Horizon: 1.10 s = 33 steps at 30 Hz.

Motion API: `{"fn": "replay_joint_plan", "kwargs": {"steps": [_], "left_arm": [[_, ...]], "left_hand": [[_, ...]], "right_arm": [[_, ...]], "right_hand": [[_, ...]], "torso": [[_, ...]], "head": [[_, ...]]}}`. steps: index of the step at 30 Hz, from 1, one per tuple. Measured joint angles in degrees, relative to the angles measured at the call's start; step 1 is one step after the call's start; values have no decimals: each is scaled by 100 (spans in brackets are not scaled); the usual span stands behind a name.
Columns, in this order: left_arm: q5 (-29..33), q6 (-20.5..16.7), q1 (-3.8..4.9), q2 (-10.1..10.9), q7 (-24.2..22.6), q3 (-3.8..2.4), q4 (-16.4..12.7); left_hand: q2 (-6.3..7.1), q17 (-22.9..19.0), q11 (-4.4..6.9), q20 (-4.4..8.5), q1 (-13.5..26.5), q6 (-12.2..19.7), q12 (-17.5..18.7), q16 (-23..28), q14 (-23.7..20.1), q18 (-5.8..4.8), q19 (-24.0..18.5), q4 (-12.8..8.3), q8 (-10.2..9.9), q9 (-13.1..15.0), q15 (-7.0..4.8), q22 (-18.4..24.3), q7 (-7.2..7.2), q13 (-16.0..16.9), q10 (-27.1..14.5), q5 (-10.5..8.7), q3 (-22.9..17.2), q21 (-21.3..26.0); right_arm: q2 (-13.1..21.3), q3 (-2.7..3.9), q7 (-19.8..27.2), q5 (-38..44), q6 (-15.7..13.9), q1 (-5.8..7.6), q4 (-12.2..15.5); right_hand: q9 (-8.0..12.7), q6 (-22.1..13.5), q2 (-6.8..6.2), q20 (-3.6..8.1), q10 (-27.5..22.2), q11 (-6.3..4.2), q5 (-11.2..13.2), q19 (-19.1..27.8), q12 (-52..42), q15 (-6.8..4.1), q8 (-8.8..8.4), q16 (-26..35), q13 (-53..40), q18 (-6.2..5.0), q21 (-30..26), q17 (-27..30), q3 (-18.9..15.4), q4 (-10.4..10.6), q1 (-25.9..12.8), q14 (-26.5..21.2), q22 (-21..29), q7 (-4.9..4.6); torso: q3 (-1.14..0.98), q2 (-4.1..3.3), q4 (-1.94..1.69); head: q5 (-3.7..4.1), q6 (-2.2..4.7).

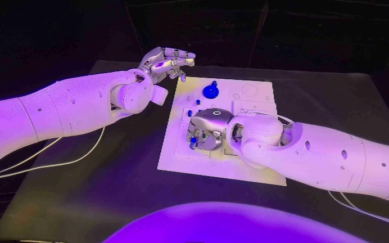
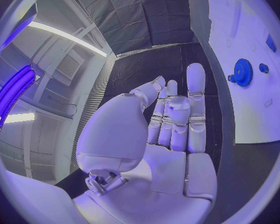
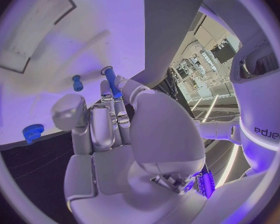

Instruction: Assemble the parts on the task board

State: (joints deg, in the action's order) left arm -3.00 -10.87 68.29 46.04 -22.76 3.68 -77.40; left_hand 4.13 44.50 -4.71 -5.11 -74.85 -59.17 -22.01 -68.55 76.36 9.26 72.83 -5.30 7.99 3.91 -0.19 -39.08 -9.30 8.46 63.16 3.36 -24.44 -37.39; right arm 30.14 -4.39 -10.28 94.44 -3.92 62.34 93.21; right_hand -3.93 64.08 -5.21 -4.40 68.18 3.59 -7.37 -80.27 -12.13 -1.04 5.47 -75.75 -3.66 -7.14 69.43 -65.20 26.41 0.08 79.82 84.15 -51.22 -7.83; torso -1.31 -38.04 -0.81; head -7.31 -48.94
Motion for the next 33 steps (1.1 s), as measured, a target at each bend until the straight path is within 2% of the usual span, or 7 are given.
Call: {"fn": "replay_joint_plan", "kwargs": {"steps": [9, 22, 24, 26, 27, 29, 33], "left_arm": [[0, 7, 0, -2, 4, 0, 4], [0, 17, 0, -9, 9, 0, 15], [0, 18, 0, -11, 10, 0, 15], [0, 20, 0, -12, 10, 0, 16], [0, 20, 0, -12, 11, 0, 16], [0, 22, 0, -12, 12, 0, 17], [0, 24, 0, -12, 14, 0, 17]], "left_hand": [[0, 0, 0, 0, 0, 0, 0, 0, 0, 0, 0, 0, 0, 0, 0, 0, 0, 0, 0, 0, 0, 0], [0, -26, -10, -19, 0, 22, -39, 0, -20, 0, -19, -16, 0, 0, 20, 7, -22, 12, -53, 0, 16, 0], [0, -26, -10, -19, 0, 22, -39, 0, -20, -1, -19, -16, 0, 0, 20, 7, -21, 11, -53, 0, 16, 0], [0, -26, -10, -19, 0, 22, -39, 0, -20, 0, -19, -16, 0, 0, 20, 7, -21, 11, -53, 0, 16, 0], [0, -26, -10, -19, 0, 22, -39, 0, -20, -1, -19, -16, 0, 0, 20, 7, -21, 11, -53, 0, 16, 0], [0, -26, -10, -19, 0, 22, -39, 0, -20, 0, -19, -16, 0, 0, 20, 7, -21, 11, -53, 0, 16, 0], [0, -25, -10, -19, 0, 22, -39, 0, -20, 0, -19, -16, 0, 0, 20, 7, -21, 11, -53, 0, 16, 0]], "right_arm": [[27, -28, -91, 118, -14, -34, 8], [44, -26, -192, 273, -56, -45, 77], [39, -26, -198, 287, -57, -46, 77], [32, -26, -201, 297, -57, -46, 71], [30, -26, -202, 298, -57, -47, 68], [26, -26, -202, 300, -56, -47, 62], [18, -26, -195, 298, -58, -47, 59]], "right_hand": [[10, -3, 0, 0, 0, 0, 0, 0, 0, 0, -20, 0, 0, 0, 0, -9, 0, 0, 0, 0, -11, -3], [-1, -12, -8, 0, 0, 0, 1, 0, 0, 0, -3, 0, -9, 0, 0, -17, 0, 0, -8, 0, -29, -10], [-1, -14, -82, -9, -1, 1, -19, 9, 54, 0, 12, 0, -13, 0, 0, -17, -1, 1, -82, 0, -24, -11], [-4, -72, -159, -21, -66, 63, -105, 22, 132, 0, -23, 0, -6, 0, 0, -16, -38, 39, -160, 0, -7, -60], [-2, -177, -219, -44, -151, 83, -163, 44, 184, 13, -95, 0, 5, 0, 0, -15, -68, 69, -223, -14, 7, -88], [24, -408, -304, -52, -255, 103, -235, 52, 246, 22, -188, 0, 6, 0, 0, -6, -159, 96, -355, -22, 26, -72], [36, -760, -420, -72, -320, 91, -252, 72, 246, 22, -188, 0, -4, 0, 0, -1, -318, 145, -485, -21, 38, -61]], "torso": [[-2, 0, 1], [-2, 0, 1], [-1, 0, 1], [0, 0, 1], [2, 0, 1], [2, 0, 1], [2, -1, 1]], "head": [[-4, -3], [-9, 0], [-9, -2], [-10, -3], [-10, -3], [-12, -4], [-12, -8]]}}
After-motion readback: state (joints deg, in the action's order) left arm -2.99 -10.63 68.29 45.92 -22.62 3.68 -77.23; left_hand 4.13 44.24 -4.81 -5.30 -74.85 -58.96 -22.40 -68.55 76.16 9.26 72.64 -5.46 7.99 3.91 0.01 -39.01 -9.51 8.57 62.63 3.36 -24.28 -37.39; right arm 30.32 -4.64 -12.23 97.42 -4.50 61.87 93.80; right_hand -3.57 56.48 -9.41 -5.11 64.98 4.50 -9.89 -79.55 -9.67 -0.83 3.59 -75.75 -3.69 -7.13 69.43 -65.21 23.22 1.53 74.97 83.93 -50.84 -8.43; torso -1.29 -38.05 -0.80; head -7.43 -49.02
